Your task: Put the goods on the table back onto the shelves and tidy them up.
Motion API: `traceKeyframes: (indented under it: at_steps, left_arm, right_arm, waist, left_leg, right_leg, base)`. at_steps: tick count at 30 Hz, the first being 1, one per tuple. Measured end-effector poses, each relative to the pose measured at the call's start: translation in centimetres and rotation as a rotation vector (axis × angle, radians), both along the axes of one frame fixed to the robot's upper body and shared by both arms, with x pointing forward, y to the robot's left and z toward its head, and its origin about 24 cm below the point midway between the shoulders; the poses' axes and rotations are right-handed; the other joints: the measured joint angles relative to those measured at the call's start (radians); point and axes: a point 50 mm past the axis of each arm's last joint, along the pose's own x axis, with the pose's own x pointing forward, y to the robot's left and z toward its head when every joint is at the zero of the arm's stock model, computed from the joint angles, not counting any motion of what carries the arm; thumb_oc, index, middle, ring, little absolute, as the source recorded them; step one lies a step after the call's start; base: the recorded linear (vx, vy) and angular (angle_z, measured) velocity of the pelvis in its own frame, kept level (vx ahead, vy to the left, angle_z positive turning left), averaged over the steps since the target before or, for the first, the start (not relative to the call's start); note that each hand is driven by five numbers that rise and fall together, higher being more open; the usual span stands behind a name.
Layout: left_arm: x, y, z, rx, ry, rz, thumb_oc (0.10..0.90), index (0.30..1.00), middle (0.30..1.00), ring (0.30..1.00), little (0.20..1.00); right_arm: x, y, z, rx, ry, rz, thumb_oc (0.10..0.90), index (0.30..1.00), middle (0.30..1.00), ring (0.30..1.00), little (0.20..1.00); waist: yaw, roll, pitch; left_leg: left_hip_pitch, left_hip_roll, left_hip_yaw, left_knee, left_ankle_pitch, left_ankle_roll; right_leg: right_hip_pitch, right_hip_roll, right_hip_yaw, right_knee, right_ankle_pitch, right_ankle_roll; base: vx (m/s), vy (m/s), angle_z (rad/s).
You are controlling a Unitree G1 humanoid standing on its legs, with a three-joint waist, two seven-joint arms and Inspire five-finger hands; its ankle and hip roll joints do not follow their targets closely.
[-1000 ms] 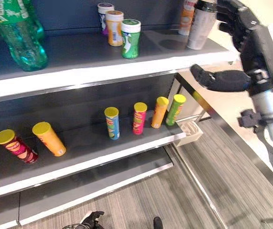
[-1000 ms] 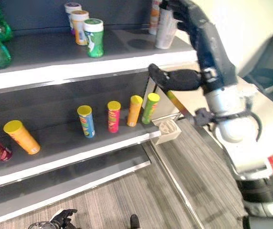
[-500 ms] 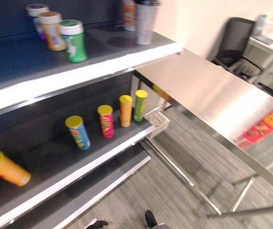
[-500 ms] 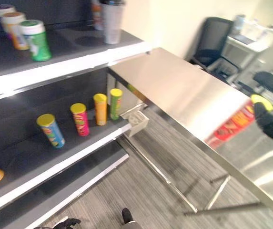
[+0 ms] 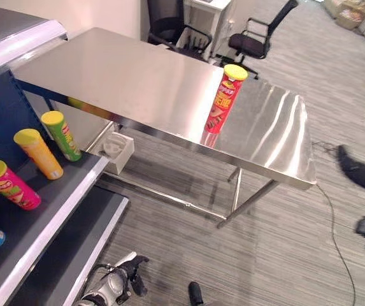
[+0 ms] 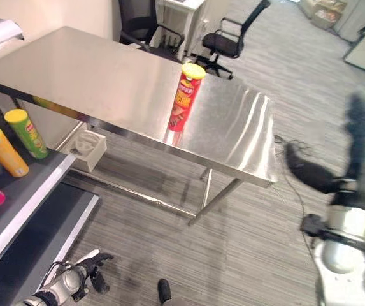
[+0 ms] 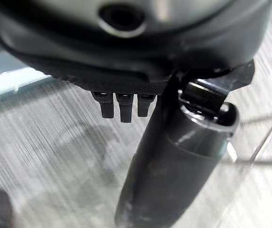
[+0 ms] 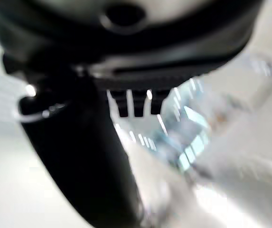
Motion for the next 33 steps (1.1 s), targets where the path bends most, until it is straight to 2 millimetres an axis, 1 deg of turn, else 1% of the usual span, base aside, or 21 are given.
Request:
traceKeyframes:
  at_steps: [1, 2, 5, 9, 10, 11, 12, 13, 14, 15, 16, 17, 18, 19, 20, 22, 25, 27, 29, 31, 33]
  left_arm:
    - [-0.3, -1.1, -0.2, -0.029, 0.004, -0.002, 0.800, 0.900, 0.900, 0.900, 0.900]
    - [-0.8, -1.3, -0.5, -0.032, 0.018, -0.003, 0.800, 0.900, 0.900, 0.900, 0.900]
    - [-2.7, -0.7, -1.2, -0.005, 0.078, -0.008, 0.800, 0.900, 0.900, 0.900, 0.900]
    - [-4.3, 1.9, -1.5, 0.006, 0.105, 0.139, 0.800, 0.900, 0.900, 0.900, 0.900]
    - [-4.6, 2.5, -1.5, 0.005, 0.106, 0.178, 0.800, 0.900, 0.900, 0.900, 0.900]
    - [-4.5, 3.1, -1.4, 0.000, 0.094, 0.240, 0.800, 0.900, 0.900, 0.900, 0.900]
    - [-4.9, 5.0, -1.1, 0.042, 0.083, 0.296, 0.800, 0.900, 0.900, 0.900, 0.900]
    - [-4.7, 5.2, -0.9, 0.041, 0.068, 0.312, 0.800, 0.900, 0.900, 0.900, 0.900]
    - [-4.3, 6.2, -0.5, 0.063, 0.039, 0.336, 0.800, 0.900, 0.900, 0.900, 0.900]
    - [-4.3, 5.6, -0.6, 0.046, 0.032, 0.338, 0.800, 0.900, 0.900, 0.900, 0.900]
    - [-3.5, 4.8, -0.4, 0.034, -0.014, 0.351, 0.800, 0.900, 0.900, 0.900, 0.900]
    - [-2.3, 4.1, 0.0, 0.008, -0.072, 0.367, 0.800, 0.900, 0.900, 0.900, 0.900]
    - [-2.4, 2.3, -0.2, -0.057, -0.078, 0.371, 0.800, 0.900, 0.900, 0.900, 0.900]
    - [-2.6, 1.4, -0.4, -0.080, -0.067, 0.372, 0.800, 0.900, 0.900, 0.900, 0.900]
    - [-3.1, 0.3, -0.8, -0.106, -0.049, 0.374, 0.800, 0.900, 0.900, 0.900, 0.900]
    - [-2.8, -0.3, -0.8, -0.135, -0.054, 0.397, 0.800, 0.900, 0.900, 0.900, 0.900]
    - [-3.5, -0.3, -1.2, -0.149, -0.018, 0.474, 0.800, 0.900, 0.900, 0.900, 0.900]
    - [-4.2, 0.0, -1.7, -0.113, 0.028, 0.481, 0.800, 0.900, 0.900, 0.900, 0.900]
    - [-4.0, 0.5, -1.6, -0.093, 0.015, 0.472, 0.800, 0.900, 0.900, 0.900, 0.900]
    - [-4.0, 1.1, -1.5, -0.056, 0.015, 0.454, 0.800, 0.900, 0.900, 0.900, 0.900]
    - [-1.5, 1.2, -0.5, -0.020, -0.068, 0.389, 0.800, 0.900, 0.900, 0.900, 0.900]
  right_arm:
    - [-0.1, -0.7, -0.9, -0.007, 0.072, -0.029, 0.800, 0.900, 0.900, 0.900, 0.900]
    - [0.1, -1.0, -1.3, 0.000, 0.100, -0.033, 0.800, 0.900, 0.900, 0.900, 0.900]
    - [0.4, -0.9, -1.3, 0.006, 0.106, -0.011, 0.800, 0.900, 0.900, 0.900, 0.900]
    - [0.3, -0.9, -1.2, 0.001, 0.097, -0.006, 0.800, 0.900, 0.900, 0.900, 0.900]
    - [0.3, -0.8, -1.2, 0.005, 0.090, -0.002, 0.800, 0.900, 0.900, 0.900, 0.900]
    - [0.2, -0.5, -1.5, 0.026, 0.084, 0.002, 0.800, 0.900, 0.900, 0.900, 0.900]
    - [0.2, -0.3, -1.4, 0.025, 0.085, 0.017, 0.800, 0.900, 0.900, 0.900, 0.900]
    - [0.1, -0.3, -1.2, 0.020, 0.069, 0.017, 0.800, 0.900, 0.900, 0.900, 0.900]
    - [0.1, -0.1, -0.9, 0.015, 0.056, 0.022, 0.800, 0.900, 0.900, 0.900, 0.900]
    - [-0.1, -0.1, -0.5, 0.007, 0.038, 0.020, 0.800, 0.900, 0.900, 0.900, 0.900]
    - [-0.4, -0.1, 0.2, 0.001, -0.003, 0.000, 0.800, 0.900, 0.900, 0.900, 0.900]
    - [-0.6, 0.1, 1.2, 0.012, -0.075, -0.020, 0.800, 0.900, 0.900, 0.900, 0.900]
    - [0.1, 0.7, 2.7, -0.024, -0.138, -0.002, 0.800, 0.900, 0.900, 0.900, 0.900]
    - [0.2, 0.8, 2.9, -0.032, -0.157, -0.006, 0.800, 0.900, 0.900, 0.900, 0.900]
    - [0.1, 0.8, 2.6, -0.023, -0.166, -0.053, 0.800, 0.900, 0.900, 0.900, 0.900]
    - [0.2, 0.8, 2.9, -0.034, -0.190, -0.085, 0.800, 0.900, 0.900, 0.900, 0.900]
    - [-0.1, 0.7, 2.7, -0.084, -0.174, -0.121, 0.800, 0.900, 0.900, 0.900, 0.900]
    - [-0.1, 1.1, 2.8, -0.081, -0.185, -0.114, 0.800, 0.900, 0.900, 0.900, 0.900]
    - [-0.3, 2.0, 3.6, -0.095, -0.221, -0.075, 0.800, 0.900, 0.900, 0.900, 0.900]
    - [0.0, 2.9, 3.9, -0.091, -0.238, -0.032, 0.800, 0.900, 0.900, 0.900, 0.900]
    - [0.3, 3.5, 3.7, -0.080, -0.238, -0.008, 0.800, 0.900, 0.900, 0.900, 0.900]
  waist:
    - [0.013, 0.035, 0.004]
    - [0.018, 0.050, 0.004]
    - [0.016, 0.067, 0.005]
    - [-0.007, 0.024, 0.030]
    - [-0.005, 0.018, 0.036]
    - [0.003, -0.014, 0.057]
    - [0.030, -0.041, 0.078]
    - [0.047, -0.047, 0.084]
    - [0.055, -0.066, 0.093]
    - [0.069, -0.074, 0.101]
    - [0.076, -0.086, 0.106]
    - [0.082, -0.087, 0.126]
    - [0.107, -0.039, 0.155]
    - [0.110, -0.015, 0.168]
    - [0.122, 0.013, 0.165]
    - [0.140, 0.036, 0.166]
    - [0.141, 0.079, 0.149]
    - [0.131, 0.072, 0.126]
    - [0.103, 0.046, 0.116]
    - [0.090, 0.037, 0.104]
    - [0.079, 0.014, 0.091]
  left_leg:
    - [0.009, 0.013, -0.018, -0.013, -0.006, -0.023]
    - [0.009, 0.020, -0.020, -0.013, -0.001, -0.040]
    - [0.010, 0.028, -0.030, -0.014, 0.001, -0.042]
    - [0.029, 0.049, -0.031, -0.012, 0.010, -0.056]
    - [0.026, 0.064, -0.037, 0.015, 0.008, -0.062]
    - [0.016, 0.094, -0.045, 0.094, -0.005, -0.069]
    - [-0.003, 0.138, -0.083, 0.207, -0.003, -0.067]
    - [-0.037, 0.176, -0.142, 0.289, -0.004, -0.068]
    - [-0.095, 0.195, -0.239, 0.382, 0.007, -0.067]
    - [-0.151, 0.179, -0.315, 0.445, -0.014, -0.068]
    - [-0.218, 0.091, -0.455, 0.476, -0.102, -0.057]
    - [-0.245, -0.031, -0.556, 0.454, -0.151, -0.023]
    - [-0.260, -0.093, -0.514, 0.365, -0.167, 0.006]
    - [-0.262, -0.116, -0.507, 0.304, -0.165, 0.010]
    - [-0.284, -0.147, -0.535, 0.168, -0.151, -0.012]
    - [-0.291, -0.148, -0.577, 0.018, -0.134, -0.038]
    - [-0.244, -0.106, -0.578, 0.016, -0.127, -0.016]
    - [-0.224, -0.141, -0.539, 0.034, -0.084, -0.005]
    - [-0.190, -0.197, -0.470, 0.023, -0.033, 0.067]
    - [-0.148, -0.223, -0.423, -0.013, -0.011, 0.094]
    - [-0.139, -0.247, -0.405, -0.013, -0.040, 0.117]
  right_leg:
    - [0.021, 0.015, -0.029, 0.000, -0.014, -0.013]
    - [0.027, 0.024, -0.035, 0.000, -0.016, -0.012]
    - [0.033, 0.031, -0.040, -0.001, -0.022, -0.015]
    - [0.048, 0.052, -0.030, -0.001, -0.028, -0.017]
    - [0.049, 0.066, -0.026, 0.006, -0.036, -0.025]
    - [0.044, 0.075, 0.005, 0.036, -0.062, -0.055]
    - [0.062, 0.089, 0.028, 0.053, -0.075, -0.076]
    - [0.040, 0.104, 0.034, 0.099, -0.095, -0.106]
    - [0.033, 0.100, 0.043, 0.124, -0.109, -0.124]
    - [0.034, 0.099, 0.054, 0.121, -0.104, -0.133]
    - [0.014, 0.081, 0.077, 0.124, -0.106, -0.137]
    - [0.000, 0.048, 0.108, 0.123, -0.109, -0.131]
    - [0.012, 0.042, 0.113, 0.096, -0.111, -0.127]
    - [0.029, 0.042, 0.109, 0.077, -0.105, -0.127]
    - [0.037, 0.030, 0.114, 0.056, -0.105, -0.126]
    - [0.032, 0.023, 0.129, 0.037, -0.109, -0.115]
    - [0.103, 0.022, 0.184, 0.000, -0.107, -0.077]
    - [0.103, -0.031, 0.237, 0.012, -0.144, -0.044]
    - [0.097, -0.095, 0.256, 0.030, -0.121, 0.013]
    - [0.082, -0.116, 0.273, 0.050, -0.112, 0.027]
    - [0.063, -0.136, 0.270, 0.069, -0.094, 0.046]
  base:
    - [0.12, -0.199, 0.81]
    - [0.13, -0.192, 0.48]
    - [0.10, -0.171, 0.09]
    - [0.16, -0.260, -0.05]
    - [0.10, -0.205, -0.18]
    - [0.06, -0.200, -0.28]
    - [0.10, -0.229, -0.34]
    - [0.03, -0.120, -0.25]
    - [0.02, -0.010, -0.04]
    - [0.04, 0.081, 0.16]
    - [0.15, 0.103, 0.16]
    - [0.22, 0.149, -0.18]
    - [0.27, 0.175, -0.31]
    - [0.36, 0.218, -0.30]
    - [0.36, 0.207, -0.14]
    - [0.26, 0.166, -0.29]
    - [0.33, 0.275, -0.47]
    - [0.21, 0.191, -0.78]
    - [0.24, 0.222, -0.94]
    - [0.13, 0.143, -0.65]
    - [0.19, 0.190, -0.33]
